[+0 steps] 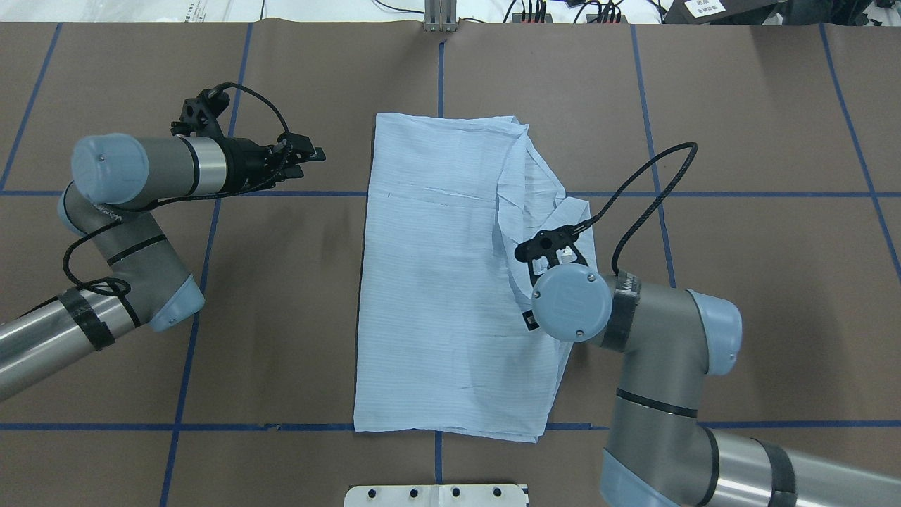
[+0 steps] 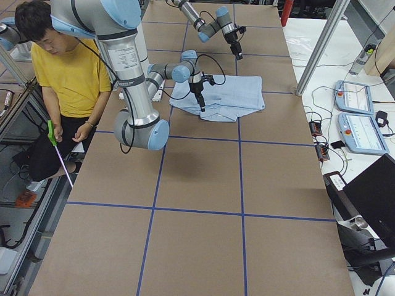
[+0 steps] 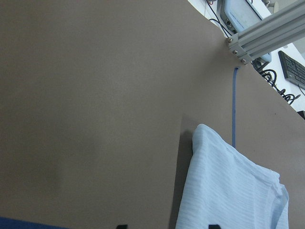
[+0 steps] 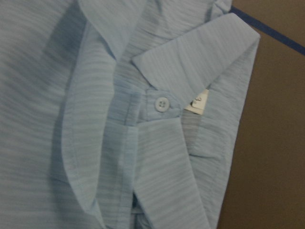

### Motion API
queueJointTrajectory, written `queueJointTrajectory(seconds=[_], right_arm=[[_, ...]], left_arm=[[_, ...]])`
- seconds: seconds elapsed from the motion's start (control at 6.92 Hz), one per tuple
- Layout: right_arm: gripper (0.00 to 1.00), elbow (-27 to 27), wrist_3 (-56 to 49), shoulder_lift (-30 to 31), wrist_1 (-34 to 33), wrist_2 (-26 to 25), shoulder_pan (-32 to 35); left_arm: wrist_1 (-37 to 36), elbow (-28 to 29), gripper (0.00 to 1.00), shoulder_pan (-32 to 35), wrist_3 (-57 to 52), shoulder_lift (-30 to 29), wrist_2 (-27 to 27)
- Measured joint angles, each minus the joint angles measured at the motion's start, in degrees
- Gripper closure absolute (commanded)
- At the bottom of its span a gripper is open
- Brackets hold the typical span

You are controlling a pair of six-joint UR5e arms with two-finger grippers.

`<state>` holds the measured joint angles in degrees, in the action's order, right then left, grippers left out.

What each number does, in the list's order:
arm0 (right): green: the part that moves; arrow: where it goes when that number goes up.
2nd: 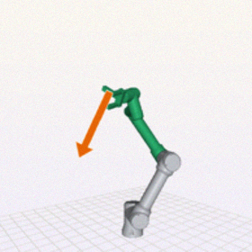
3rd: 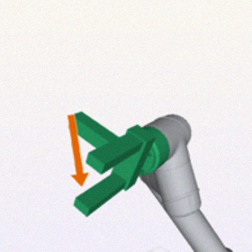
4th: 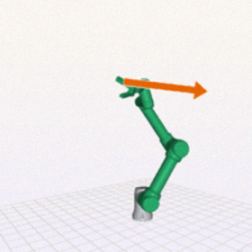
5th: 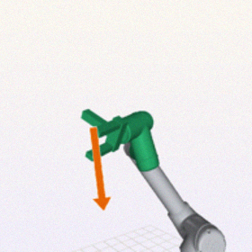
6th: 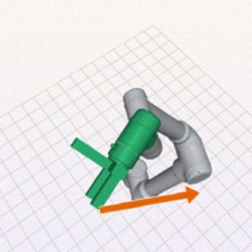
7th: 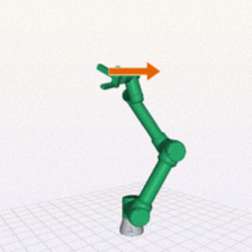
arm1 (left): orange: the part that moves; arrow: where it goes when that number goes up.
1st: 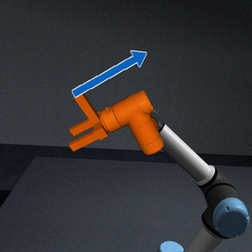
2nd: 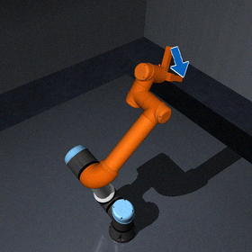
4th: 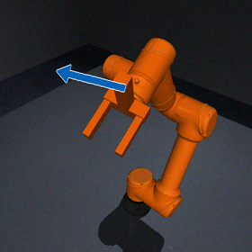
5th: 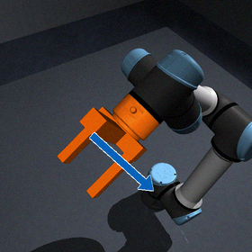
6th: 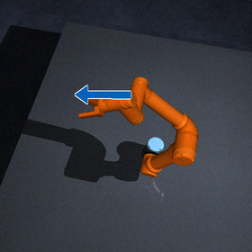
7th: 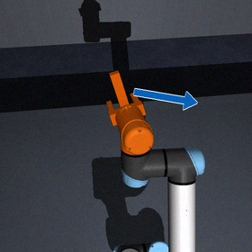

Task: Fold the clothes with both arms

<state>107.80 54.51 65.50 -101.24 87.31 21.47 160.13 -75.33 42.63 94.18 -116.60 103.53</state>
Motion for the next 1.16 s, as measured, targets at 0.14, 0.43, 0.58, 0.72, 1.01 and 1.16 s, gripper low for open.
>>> queueJointTrajectory(seconds=[0.14, 0.43, 0.58, 0.72, 1.01, 1.16], right_arm=[[0.00, 3.82, -0.46, 3.89, 0.00, 0.98, 0.78], [0.00, 9.21, -1.30, 8.69, 0.01, 4.08, 2.48], [0.00, 9.50, -1.55, 8.49, 0.04, 4.56, 2.65], [0.00, 8.05, -1.60, 5.86, 0.04, 4.65, 3.19], [0.00, 1.89, -1.53, -2.52, 0.05, 4.81, 5.07], [0.00, -0.60, -1.50, -5.24, 0.12, 4.82, 5.49]], left_arm=[[0.00, 0.04, 0.35, 0.00, 0.00, 0.03, 0.00], [0.00, 0.15, 0.35, 0.00, -0.10, 0.05, 0.00], [0.00, 0.15, 0.35, 0.00, -0.11, 0.05, 0.00], [0.00, 0.15, 0.35, -0.03, -0.08, 0.06, 0.00], [0.00, 0.18, 0.35, -0.04, 0.01, 0.06, 0.00], [0.00, 0.22, 0.35, -0.06, 0.03, 0.06, 0.00]])
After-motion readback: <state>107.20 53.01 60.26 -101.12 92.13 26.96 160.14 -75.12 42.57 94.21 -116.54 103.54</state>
